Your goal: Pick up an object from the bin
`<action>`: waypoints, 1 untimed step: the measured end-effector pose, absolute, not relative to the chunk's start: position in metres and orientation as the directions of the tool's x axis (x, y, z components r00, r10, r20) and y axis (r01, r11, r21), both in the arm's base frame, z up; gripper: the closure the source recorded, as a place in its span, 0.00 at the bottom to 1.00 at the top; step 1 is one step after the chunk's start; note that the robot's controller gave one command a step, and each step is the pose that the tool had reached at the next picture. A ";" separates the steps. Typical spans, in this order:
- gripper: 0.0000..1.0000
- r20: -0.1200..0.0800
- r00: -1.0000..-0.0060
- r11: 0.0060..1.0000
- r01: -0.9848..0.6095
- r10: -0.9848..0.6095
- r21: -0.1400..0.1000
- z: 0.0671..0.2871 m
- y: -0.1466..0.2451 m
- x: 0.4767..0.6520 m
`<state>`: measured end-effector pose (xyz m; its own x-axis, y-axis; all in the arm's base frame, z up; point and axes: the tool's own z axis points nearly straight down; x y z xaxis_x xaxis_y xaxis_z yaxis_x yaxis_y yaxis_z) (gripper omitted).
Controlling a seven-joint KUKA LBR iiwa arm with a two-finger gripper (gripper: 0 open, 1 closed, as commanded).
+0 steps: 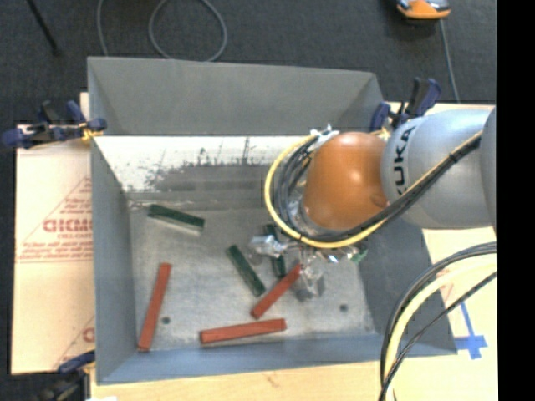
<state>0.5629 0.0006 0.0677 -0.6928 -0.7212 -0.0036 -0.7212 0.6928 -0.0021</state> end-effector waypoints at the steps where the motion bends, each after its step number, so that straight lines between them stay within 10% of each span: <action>1: 1.00 -0.005 -0.693 0.693 -0.721 -0.721 -0.002 0.071 0.002 0.563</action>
Offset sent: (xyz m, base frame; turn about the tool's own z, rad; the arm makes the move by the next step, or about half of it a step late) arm 0.0000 0.0000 0.0000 0.0000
